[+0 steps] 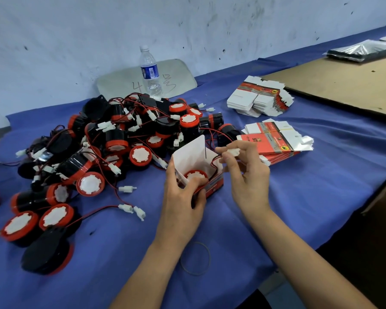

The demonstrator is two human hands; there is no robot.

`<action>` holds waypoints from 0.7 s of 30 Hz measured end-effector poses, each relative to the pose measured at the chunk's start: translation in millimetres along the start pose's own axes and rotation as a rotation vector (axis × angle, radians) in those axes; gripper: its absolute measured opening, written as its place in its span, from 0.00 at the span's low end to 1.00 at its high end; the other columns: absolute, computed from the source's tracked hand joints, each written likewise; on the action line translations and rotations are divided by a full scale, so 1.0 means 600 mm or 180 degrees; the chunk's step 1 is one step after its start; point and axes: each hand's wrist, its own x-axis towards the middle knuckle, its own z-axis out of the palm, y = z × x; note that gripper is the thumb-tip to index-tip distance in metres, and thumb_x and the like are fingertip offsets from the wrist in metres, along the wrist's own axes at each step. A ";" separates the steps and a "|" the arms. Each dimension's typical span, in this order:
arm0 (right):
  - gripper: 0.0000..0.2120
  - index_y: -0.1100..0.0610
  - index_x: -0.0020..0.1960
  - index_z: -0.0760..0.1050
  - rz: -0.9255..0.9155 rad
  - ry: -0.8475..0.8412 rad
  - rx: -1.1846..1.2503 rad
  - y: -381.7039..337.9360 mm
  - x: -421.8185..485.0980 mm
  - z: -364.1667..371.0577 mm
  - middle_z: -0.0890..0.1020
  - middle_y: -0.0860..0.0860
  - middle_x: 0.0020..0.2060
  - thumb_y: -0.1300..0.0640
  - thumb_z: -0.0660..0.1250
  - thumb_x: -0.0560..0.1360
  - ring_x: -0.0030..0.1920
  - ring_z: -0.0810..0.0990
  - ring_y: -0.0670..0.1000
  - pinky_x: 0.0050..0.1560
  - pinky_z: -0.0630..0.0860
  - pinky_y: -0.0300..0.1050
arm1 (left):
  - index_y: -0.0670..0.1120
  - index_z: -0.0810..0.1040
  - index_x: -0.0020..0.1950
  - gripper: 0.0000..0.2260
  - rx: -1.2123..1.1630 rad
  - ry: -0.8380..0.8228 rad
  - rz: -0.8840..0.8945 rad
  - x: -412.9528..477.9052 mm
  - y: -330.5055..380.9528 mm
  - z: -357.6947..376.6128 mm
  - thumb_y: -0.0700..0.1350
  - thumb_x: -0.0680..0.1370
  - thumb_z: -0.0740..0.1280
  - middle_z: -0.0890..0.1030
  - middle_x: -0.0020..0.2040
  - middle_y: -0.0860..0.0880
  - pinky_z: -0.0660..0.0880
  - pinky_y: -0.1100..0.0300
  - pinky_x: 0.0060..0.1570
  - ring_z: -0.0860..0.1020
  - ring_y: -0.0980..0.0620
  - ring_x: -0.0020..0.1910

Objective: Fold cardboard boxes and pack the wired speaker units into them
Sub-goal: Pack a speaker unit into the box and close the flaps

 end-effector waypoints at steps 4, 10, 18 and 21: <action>0.05 0.49 0.50 0.75 -0.0100 -0.0316 -0.0348 0.002 -0.003 0.004 0.78 0.40 0.31 0.58 0.62 0.78 0.36 0.79 0.39 0.36 0.72 0.31 | 0.47 0.81 0.53 0.11 -0.0007 0.0013 0.0043 0.001 -0.002 0.002 0.34 0.73 0.70 0.61 0.73 0.42 0.71 0.51 0.63 0.69 0.43 0.68; 0.04 0.55 0.50 0.76 -0.0691 -0.0648 -0.1859 -0.001 -0.003 0.006 0.79 0.48 0.39 0.59 0.64 0.78 0.38 0.77 0.54 0.32 0.74 0.51 | 0.48 0.80 0.57 0.11 0.0115 -0.0194 0.0022 -0.002 -0.004 0.002 0.38 0.75 0.70 0.60 0.74 0.43 0.74 0.47 0.60 0.71 0.41 0.66; 0.26 0.42 0.71 0.67 -0.0619 -0.1640 -0.2036 -0.002 -0.005 0.004 0.78 0.44 0.58 0.59 0.63 0.76 0.49 0.79 0.54 0.37 0.76 0.50 | 0.48 0.80 0.60 0.13 0.0048 -0.0106 0.0202 -0.004 -0.002 0.000 0.39 0.77 0.68 0.61 0.73 0.45 0.74 0.50 0.61 0.73 0.44 0.65; 0.28 0.42 0.69 0.66 -0.0908 -0.1362 -0.1628 -0.012 -0.010 0.009 0.82 0.48 0.48 0.63 0.64 0.74 0.35 0.79 0.58 0.29 0.75 0.49 | 0.48 0.78 0.63 0.15 0.0107 -0.0188 0.0187 -0.006 -0.003 0.002 0.39 0.77 0.68 0.60 0.74 0.45 0.75 0.49 0.60 0.72 0.45 0.65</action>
